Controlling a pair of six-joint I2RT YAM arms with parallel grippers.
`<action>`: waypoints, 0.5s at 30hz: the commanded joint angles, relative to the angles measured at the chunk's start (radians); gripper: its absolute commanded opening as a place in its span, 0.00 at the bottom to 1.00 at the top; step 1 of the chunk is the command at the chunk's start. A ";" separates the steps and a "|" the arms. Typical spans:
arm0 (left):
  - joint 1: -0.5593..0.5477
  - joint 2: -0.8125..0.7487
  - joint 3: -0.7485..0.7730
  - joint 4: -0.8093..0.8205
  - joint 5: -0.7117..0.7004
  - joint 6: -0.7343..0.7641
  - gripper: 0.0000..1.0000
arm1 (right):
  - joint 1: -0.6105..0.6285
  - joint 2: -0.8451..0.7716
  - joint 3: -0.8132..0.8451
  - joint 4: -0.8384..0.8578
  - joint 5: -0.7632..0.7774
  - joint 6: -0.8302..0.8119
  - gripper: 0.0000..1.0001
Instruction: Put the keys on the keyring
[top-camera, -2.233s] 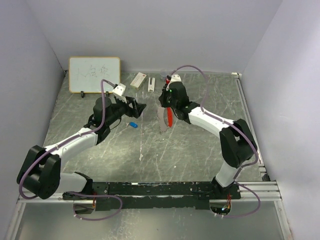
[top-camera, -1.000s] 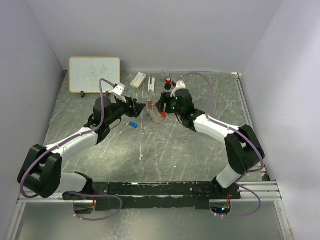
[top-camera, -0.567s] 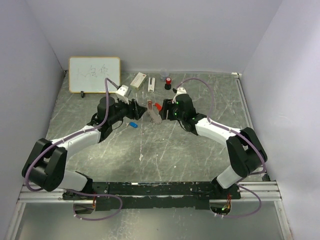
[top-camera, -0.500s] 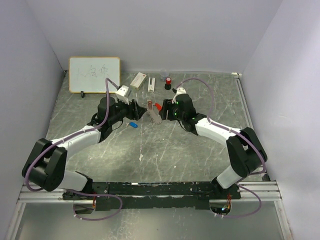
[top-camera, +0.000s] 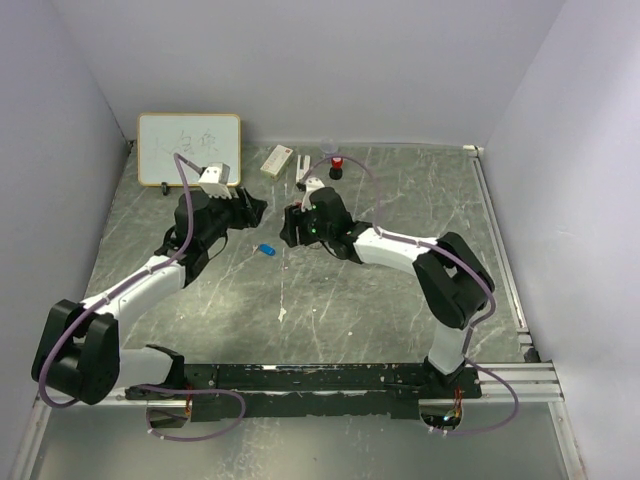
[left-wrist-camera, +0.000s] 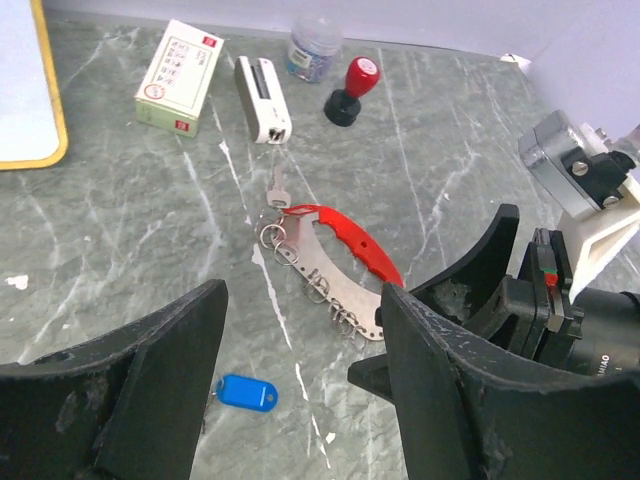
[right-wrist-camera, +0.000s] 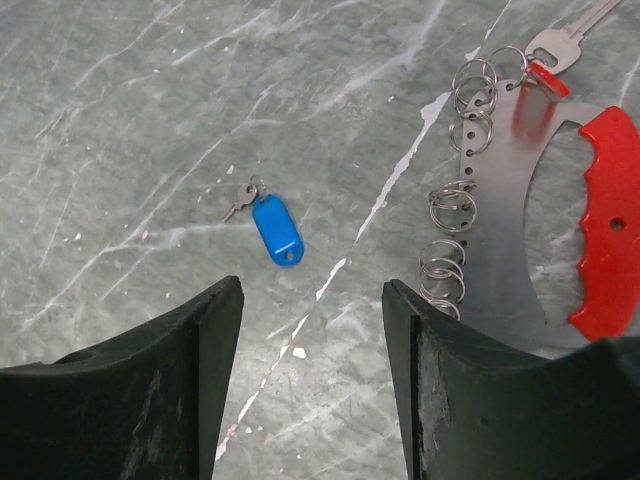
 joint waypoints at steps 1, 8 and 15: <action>0.026 -0.033 -0.022 -0.038 -0.028 -0.024 0.73 | 0.003 0.038 0.052 0.026 -0.037 -0.028 0.58; 0.046 -0.044 -0.034 -0.027 -0.009 -0.036 0.73 | 0.020 0.069 0.067 0.023 0.004 -0.014 0.57; 0.049 0.030 0.002 0.016 0.200 0.001 0.70 | -0.010 0.017 0.025 -0.075 0.163 0.038 0.57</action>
